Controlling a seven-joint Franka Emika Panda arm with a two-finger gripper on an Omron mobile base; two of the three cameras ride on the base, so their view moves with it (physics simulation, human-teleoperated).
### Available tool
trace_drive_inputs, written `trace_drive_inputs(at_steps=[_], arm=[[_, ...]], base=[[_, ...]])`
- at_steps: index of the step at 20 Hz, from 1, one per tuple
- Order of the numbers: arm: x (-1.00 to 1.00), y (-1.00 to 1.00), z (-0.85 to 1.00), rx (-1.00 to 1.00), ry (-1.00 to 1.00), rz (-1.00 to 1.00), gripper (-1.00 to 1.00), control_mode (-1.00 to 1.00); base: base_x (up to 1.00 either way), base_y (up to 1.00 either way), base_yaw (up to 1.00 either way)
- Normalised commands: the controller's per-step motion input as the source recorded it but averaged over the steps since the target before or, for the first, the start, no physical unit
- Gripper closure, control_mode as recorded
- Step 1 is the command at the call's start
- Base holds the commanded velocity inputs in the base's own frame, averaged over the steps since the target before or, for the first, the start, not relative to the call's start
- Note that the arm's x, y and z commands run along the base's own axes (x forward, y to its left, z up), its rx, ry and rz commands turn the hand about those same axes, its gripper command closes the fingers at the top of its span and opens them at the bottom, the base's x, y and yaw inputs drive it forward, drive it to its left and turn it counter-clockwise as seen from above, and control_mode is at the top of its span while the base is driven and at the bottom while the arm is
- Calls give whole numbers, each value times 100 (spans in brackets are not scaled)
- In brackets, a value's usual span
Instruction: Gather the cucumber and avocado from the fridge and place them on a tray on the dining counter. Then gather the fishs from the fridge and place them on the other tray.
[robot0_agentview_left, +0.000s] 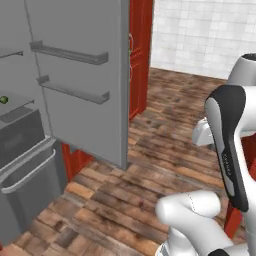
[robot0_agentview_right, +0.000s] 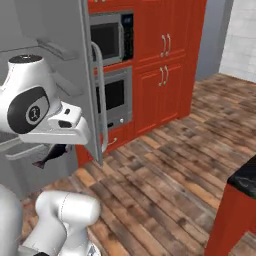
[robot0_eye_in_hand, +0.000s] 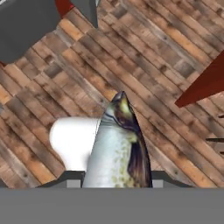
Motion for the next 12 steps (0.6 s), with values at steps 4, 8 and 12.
trace_drive_inputs(at_steps=[4,8,12], arm=[[0,0,0,0,0,0,100,100],[0,0,0,0,0,0,100,100],[0,0,0,0,0,0,100,100]], base=[[-78,-2,-79],[-55,-25,-75],[-23,-60,-55]])
